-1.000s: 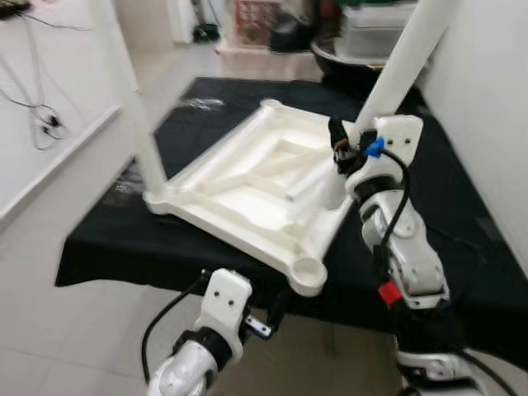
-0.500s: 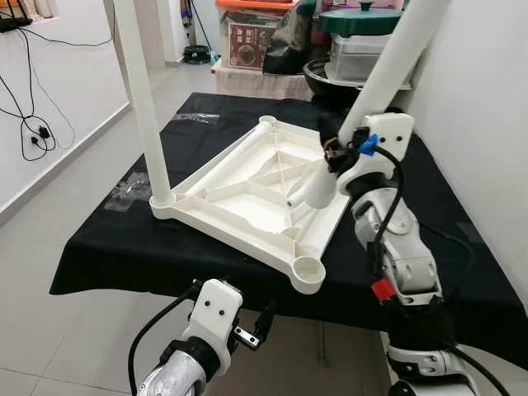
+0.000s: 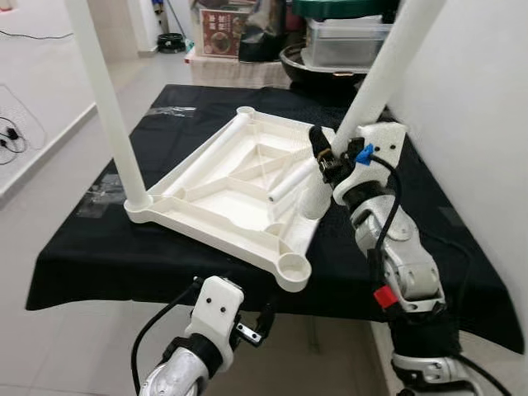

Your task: Building children table

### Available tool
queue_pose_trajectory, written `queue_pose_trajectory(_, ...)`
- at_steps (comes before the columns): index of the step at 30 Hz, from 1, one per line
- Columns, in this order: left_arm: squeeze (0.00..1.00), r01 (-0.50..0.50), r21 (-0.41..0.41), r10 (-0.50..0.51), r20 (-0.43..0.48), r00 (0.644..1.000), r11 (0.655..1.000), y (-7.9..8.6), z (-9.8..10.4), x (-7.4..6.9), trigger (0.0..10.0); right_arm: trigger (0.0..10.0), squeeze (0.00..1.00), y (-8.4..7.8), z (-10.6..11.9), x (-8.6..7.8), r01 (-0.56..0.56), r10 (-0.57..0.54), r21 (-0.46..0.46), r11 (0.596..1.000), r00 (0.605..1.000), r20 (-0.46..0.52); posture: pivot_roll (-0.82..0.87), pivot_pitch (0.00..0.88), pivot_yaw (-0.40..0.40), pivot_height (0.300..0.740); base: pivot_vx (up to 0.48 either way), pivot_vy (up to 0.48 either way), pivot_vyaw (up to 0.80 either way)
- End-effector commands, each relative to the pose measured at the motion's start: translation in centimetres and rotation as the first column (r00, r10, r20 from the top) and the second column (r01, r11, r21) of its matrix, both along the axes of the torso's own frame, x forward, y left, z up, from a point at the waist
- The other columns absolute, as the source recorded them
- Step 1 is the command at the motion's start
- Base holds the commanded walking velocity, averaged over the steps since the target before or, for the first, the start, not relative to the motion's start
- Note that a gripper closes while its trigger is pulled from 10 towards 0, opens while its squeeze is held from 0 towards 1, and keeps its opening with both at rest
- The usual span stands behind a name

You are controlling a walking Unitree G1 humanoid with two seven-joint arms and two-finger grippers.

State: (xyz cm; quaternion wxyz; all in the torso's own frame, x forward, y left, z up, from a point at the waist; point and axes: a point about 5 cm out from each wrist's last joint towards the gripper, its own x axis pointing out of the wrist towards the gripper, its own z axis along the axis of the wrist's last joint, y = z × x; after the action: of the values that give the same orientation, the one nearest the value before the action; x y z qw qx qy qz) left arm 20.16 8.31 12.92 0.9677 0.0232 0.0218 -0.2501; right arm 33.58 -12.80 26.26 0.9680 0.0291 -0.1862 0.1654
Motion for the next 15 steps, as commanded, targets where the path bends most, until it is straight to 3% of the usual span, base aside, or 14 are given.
queue_pose_trajectory(1,0.00,0.015,0.000,-0.015,-0.007,1.000,1.000,0.1,-0.1,-0.2,10.0,10.0,0.00,-0.4,0.7,0.2,-0.043,0.043,-0.002,0.999,0.999,0.007,0.10,0.073,-0.054,0.740,0.000,0.000,0.00)
queue_pose_trajectory(3,0.00,0.090,-0.006,-0.091,-0.016,0.996,0.996,0.4,0.0,-1.2,10.0,10.0,0.00,-1.1,1.3,1.1,-0.286,0.284,-0.033,0.958,0.957,-0.049,0.10,0.081,-0.063,0.740,0.000,0.000,0.00)
queue_pose_trajectory(4,0.00,0.090,-0.006,-0.091,-0.016,0.996,0.996,0.4,0.0,-1.2,10.0,10.0,0.00,-1.1,1.3,1.1,-0.286,0.284,-0.033,0.958,0.957,-0.049,0.10,0.081,-0.063,0.740,0.000,0.000,0.00)
queue_pose_trajectory(5,0.00,0.116,-0.006,-0.116,-0.021,0.993,0.993,0.5,0.1,-1.6,10.0,10.0,0.00,-1.4,1.5,1.3,-0.389,0.385,-0.055,0.920,0.920,-0.068,0.10,0.081,-0.063,0.740,0.000,0.000,0.00)
queue_pose_trajectory(6,0.00,0.116,-0.006,-0.116,-0.021,0.993,0.993,0.5,0.1,-1.6,10.0,10.0,0.00,-1.4,1.5,1.3,-0.389,0.385,-0.055,0.920,0.920,-0.068,0.10,0.081,-0.063,0.740,0.000,0.000,0.00)
queue_pose_trajectory(7,0.00,0.134,-0.009,-0.134,-0.026,0.991,0.991,0.6,0.1,-1.9,10.0,10.0,0.00,-1.3,1.2,1.4,-0.492,0.481,-0.106,0.864,0.869,-0.113,0.11,0.087,-0.060,0.740,0.000,0.000,0.00)
queue_pose_trajectory(8,0.00,0.134,-0.009,-0.134,-0.026,0.991,0.991,0.6,0.1,-1.9,10.0,10.0,0.00,-1.3,1.2,1.4,-0.492,0.481,-0.106,0.864,0.869,-0.113,0.11,0.087,-0.060,0.740,0.000,0.000,0.00)
queue_pose_trajectory(10,0.00,0.173,-0.004,-0.173,-0.021,0.985,0.985,0.3,0.4,-2.6,10.0,10.0,0.00,-0.8,-0.1,1.0,-0.670,0.641,-0.227,0.707,0.743,-0.194,0.12,0.114,-0.065,0.740,0.000,0.000,0.00)
queue_pose_trajectory(11,0.00,0.186,0.000,-0.186,-0.018,0.982,0.983,0.2,0.5,-2.9,10.0,10.0,0.00,-0.7,-0.5,0.8,-0.715,0.684,-0.259,0.649,0.698,-0.212,0.12,0.114,-0.065,0.740,0.000,0.000,0.00)
queue_pose_trajectory(12,0.00,0.186,0.000,-0.186,-0.018,0.982,0.983,0.2,0.5,-2.9,10.0,10.0,0.00,-0.7,-0.5,0.8,-0.715,0.684,-0.259,0.649,0.698,-0.212,0.12,0.114,-0.065,0.740,0.000,0.000,0.00)
queue_pose_trajectory(15,0.00,0.201,0.005,-0.201,-0.022,0.979,0.980,0.0,0.6,-3.5,10.0,10.0,0.00,-0.7,-0.4,0.8,-0.815,0.792,-0.219,0.536,0.576,-0.205,0.14,0.146,-0.059,0.740,0.000,0.000,0.00)
